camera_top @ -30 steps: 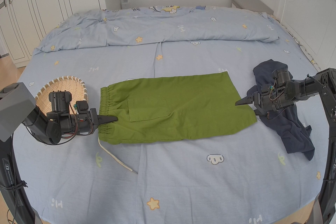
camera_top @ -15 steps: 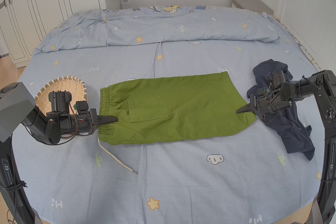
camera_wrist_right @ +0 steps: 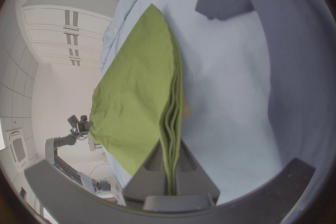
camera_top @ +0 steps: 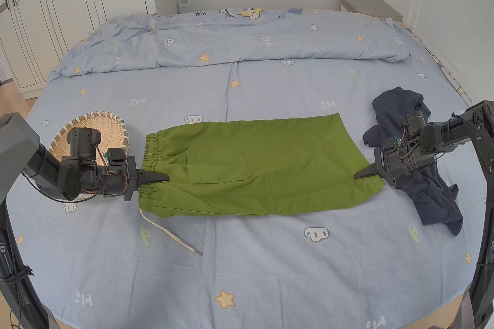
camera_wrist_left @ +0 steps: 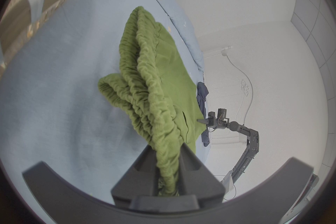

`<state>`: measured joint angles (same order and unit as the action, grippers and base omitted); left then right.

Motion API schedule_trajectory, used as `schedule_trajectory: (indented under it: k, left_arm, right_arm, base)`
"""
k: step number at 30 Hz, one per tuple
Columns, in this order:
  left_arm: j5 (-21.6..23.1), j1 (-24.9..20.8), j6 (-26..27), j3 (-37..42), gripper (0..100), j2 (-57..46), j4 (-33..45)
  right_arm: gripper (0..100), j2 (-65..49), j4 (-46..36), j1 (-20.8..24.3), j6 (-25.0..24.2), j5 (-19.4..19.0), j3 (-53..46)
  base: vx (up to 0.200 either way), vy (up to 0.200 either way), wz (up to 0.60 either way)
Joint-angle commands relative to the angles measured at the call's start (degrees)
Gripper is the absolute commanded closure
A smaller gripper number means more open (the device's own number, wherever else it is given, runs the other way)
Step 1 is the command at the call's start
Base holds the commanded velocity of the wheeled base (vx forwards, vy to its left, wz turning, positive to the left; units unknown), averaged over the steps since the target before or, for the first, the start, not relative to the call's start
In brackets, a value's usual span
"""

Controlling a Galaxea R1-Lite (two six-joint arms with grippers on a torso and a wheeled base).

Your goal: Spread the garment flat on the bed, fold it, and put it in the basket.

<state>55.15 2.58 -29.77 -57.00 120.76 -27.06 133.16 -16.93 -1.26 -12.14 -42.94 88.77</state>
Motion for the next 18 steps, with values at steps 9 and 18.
schedule_trajectory:
  k: [9,18]
  left_arm:
    - [0.92,3.39,10.52,6.73,100,-9.4,12.39]
    - [0.84,5.77,20.19,17.45,100,-13.71,15.99]
  right_arm:
    - [100,-18.02,3.13,0.55,8.36,0.75,-25.84]
    - [100,-27.07,15.61,1.87,8.45,0.92,-46.06]
  base:
    - [0.0,0.0,0.0]
    - [0.0,0.0,0.0]
